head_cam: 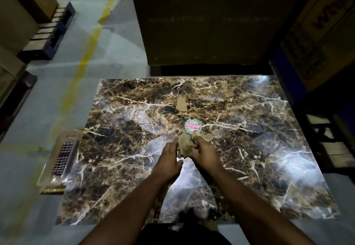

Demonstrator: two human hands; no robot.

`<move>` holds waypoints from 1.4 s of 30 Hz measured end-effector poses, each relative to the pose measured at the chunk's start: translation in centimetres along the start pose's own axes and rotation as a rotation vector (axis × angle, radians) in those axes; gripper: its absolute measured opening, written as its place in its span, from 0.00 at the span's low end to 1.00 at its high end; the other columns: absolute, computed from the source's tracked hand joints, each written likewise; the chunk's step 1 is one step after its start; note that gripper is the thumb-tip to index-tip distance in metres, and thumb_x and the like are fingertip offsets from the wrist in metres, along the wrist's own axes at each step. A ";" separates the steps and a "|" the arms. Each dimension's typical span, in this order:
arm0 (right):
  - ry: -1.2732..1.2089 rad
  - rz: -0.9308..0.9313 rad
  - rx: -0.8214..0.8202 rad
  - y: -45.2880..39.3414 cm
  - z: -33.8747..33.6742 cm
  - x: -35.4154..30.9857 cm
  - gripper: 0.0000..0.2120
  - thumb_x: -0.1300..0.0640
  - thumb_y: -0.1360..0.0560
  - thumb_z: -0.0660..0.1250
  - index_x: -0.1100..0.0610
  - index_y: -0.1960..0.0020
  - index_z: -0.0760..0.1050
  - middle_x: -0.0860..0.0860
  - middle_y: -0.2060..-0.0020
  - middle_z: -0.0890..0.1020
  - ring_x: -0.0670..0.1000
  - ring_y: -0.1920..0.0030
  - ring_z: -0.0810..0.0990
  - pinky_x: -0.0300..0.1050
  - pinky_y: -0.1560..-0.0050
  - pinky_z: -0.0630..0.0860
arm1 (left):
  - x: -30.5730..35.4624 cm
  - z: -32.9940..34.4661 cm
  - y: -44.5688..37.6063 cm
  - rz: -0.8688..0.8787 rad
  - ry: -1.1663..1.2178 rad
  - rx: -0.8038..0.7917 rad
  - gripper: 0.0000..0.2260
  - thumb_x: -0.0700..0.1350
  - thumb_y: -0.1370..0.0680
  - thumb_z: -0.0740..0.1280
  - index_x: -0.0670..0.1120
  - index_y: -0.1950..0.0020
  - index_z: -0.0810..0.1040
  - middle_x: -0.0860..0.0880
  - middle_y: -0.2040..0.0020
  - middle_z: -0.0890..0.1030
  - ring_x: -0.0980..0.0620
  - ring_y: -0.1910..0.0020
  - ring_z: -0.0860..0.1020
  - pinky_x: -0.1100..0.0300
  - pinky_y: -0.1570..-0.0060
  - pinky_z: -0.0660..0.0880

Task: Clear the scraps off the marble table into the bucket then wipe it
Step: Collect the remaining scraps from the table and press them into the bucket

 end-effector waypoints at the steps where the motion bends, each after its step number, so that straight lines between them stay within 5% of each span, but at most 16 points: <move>1: -0.015 0.024 0.007 -0.4 -0.4 -0.3 0.19 0.58 0.27 0.74 0.51 0.36 0.78 0.41 0.59 0.80 0.40 0.62 0.78 0.39 0.58 0.76 | 0.0 -0.4 -0.6 0.006 0.055 0.011 0.37 0.45 0.25 0.69 0.48 0.20 0.55 0.48 0.31 0.68 0.48 0.31 0.69 0.63 0.40 0.64; 3: 0.057 0.065 0.037 -1.1 -1.6 -0.1 0.25 0.57 0.29 0.77 0.51 0.33 0.77 0.44 0.53 0.80 0.42 0.58 0.80 0.38 0.56 0.76 | -0.4 -1.8 -1.9 0.007 0.105 0.026 0.38 0.47 0.25 0.70 0.48 0.19 0.55 0.49 0.31 0.68 0.50 0.32 0.70 0.63 0.39 0.64; 5: 0.226 0.105 0.059 -1.3 -2.9 1.0 0.35 0.45 0.34 0.81 0.47 0.30 0.72 0.49 0.42 0.76 0.51 0.42 0.78 0.45 0.45 0.78 | -1.1 -3.6 -3.3 0.009 0.064 0.040 0.41 0.50 0.26 0.74 0.48 0.19 0.56 0.49 0.31 0.69 0.50 0.33 0.70 0.60 0.38 0.66; 8: 0.411 0.252 -0.107 -1.3 -2.5 2.3 0.64 0.28 0.46 0.79 0.41 0.19 0.51 0.54 0.23 0.56 0.62 0.22 0.54 0.62 0.27 0.63 | -1.8 -6.1 -6.3 0.077 -0.135 -0.002 0.48 0.57 0.33 0.78 0.50 0.19 0.55 0.46 0.26 0.66 0.46 0.28 0.64 0.53 0.31 0.64; 10: 0.481 0.184 -0.153 -1.4 -0.7 2.0 0.71 0.21 0.49 0.74 0.38 0.19 0.39 0.53 0.19 0.45 0.63 0.19 0.43 0.70 0.24 0.51 | -1.7 -7.0 -9.4 0.135 -0.296 -0.072 0.55 0.63 0.38 0.79 0.50 0.19 0.53 0.47 0.23 0.61 0.45 0.25 0.60 0.49 0.28 0.64; 12: 0.469 0.096 -0.211 -1.8 1.8 1.3 0.69 0.19 0.46 0.70 0.36 0.20 0.32 0.54 0.18 0.37 0.63 0.19 0.35 0.73 0.25 0.39 | -1.4 -7.4 -13.2 0.189 -0.403 -0.116 0.56 0.65 0.37 0.78 0.51 0.19 0.50 0.48 0.20 0.56 0.44 0.23 0.57 0.44 0.26 0.63; 14: 0.499 0.064 -0.246 -2.4 4.1 0.9 0.64 0.18 0.42 0.66 0.36 0.21 0.31 0.54 0.18 0.35 0.64 0.19 0.34 0.76 0.28 0.37 | -0.9 -7.2 -16.7 0.235 -0.484 -0.109 0.49 0.64 0.29 0.73 0.51 0.18 0.49 0.48 0.18 0.54 0.45 0.21 0.55 0.44 0.25 0.61; 18: 0.617 0.041 -0.147 -2.8 5.9 1.2 0.51 0.17 0.35 0.57 0.36 0.18 0.48 0.55 0.17 0.52 0.67 0.20 0.50 0.81 0.30 0.48 | -0.7 -5.8 -18.9 0.281 -0.593 -0.090 0.32 0.57 0.19 0.63 0.50 0.19 0.55 0.49 0.19 0.58 0.45 0.21 0.56 0.46 0.26 0.62; 21: 0.693 -0.046 -0.013 -2.7 5.9 1.6 0.39 0.22 0.30 0.58 0.39 0.24 0.64 0.56 0.24 0.68 0.66 0.27 0.66 0.71 0.34 0.64 | -0.5 -4.7 -16.6 0.352 -0.600 0.031 0.26 0.52 0.19 0.63 0.48 0.22 0.64 0.47 0.26 0.69 0.43 0.30 0.66 0.47 0.34 0.70; 24: 0.791 -0.071 0.023 -2.9 5.6 1.3 0.32 0.29 0.27 0.62 0.40 0.26 0.67 0.56 0.29 0.71 0.64 0.33 0.71 0.64 0.40 0.69 | -1.5 -3.9 -14.1 0.371 -0.592 0.132 0.18 0.50 0.21 0.66 0.47 0.32 0.73 0.47 0.40 0.74 0.43 0.42 0.72 0.49 0.47 0.72; 29: 0.888 -0.106 0.019 -2.6 5.1 -0.4 0.22 0.51 0.26 0.66 0.44 0.32 0.69 0.55 0.41 0.73 0.60 0.46 0.73 0.59 0.50 0.71 | -4.2 -3.6 -9.5 0.352 -0.515 0.208 0.04 0.46 0.21 0.66 0.49 0.48 0.73 0.50 0.49 0.72 0.46 0.49 0.72 0.53 0.50 0.69; 34: 0.716 -0.005 0.021 -2.6 5.4 -0.9 0.25 0.56 0.27 0.70 0.41 0.34 0.68 0.54 0.42 0.72 0.59 0.44 0.72 0.58 0.50 0.73 | -5.1 -4.0 -6.8 0.138 -0.087 0.314 0.07 0.40 0.23 0.61 0.47 0.49 0.78 0.49 0.49 0.75 0.47 0.48 0.70 0.50 0.49 0.71; 38: 0.397 0.036 -0.067 -2.2 4.3 -0.1 0.37 0.44 0.31 0.72 0.37 0.25 0.62 0.50 0.35 0.66 0.56 0.34 0.64 0.56 0.39 0.66 | -4.9 -4.0 -5.1 -0.021 0.260 0.361 0.17 0.47 0.20 0.55 0.45 0.47 0.83 0.47 0.39 0.78 0.47 0.38 0.71 0.56 0.40 0.66; 40: 0.168 0.045 -0.076 -1.6 3.1 -0.1 0.41 0.41 0.31 0.70 0.39 0.21 0.58 0.48 0.32 0.65 0.50 0.32 0.59 0.52 0.38 0.59 | -4.6 -3.7 -4.3 -0.040 0.304 0.383 0.19 0.51 0.19 0.54 0.45 0.43 0.82 0.46 0.38 0.78 0.45 0.36 0.71 0.53 0.38 0.67; 42: 0.025 0.028 -0.014 -0.9 2.6 0.1 0.37 0.49 0.26 0.71 0.44 0.21 0.60 0.48 0.29 0.67 0.47 0.32 0.59 0.47 0.38 0.57 | -4.1 -3.2 -3.3 -0.022 0.261 0.397 0.19 0.52 0.18 0.54 0.48 0.34 0.78 0.49 0.40 0.78 0.46 0.36 0.69 0.51 0.37 0.67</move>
Point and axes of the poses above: each hand's wrist, its own y-axis away from the middle knuckle, its own z-axis out of the palm, x = y × z, the point moved 3 cm from there along -y, towards the middle knuckle
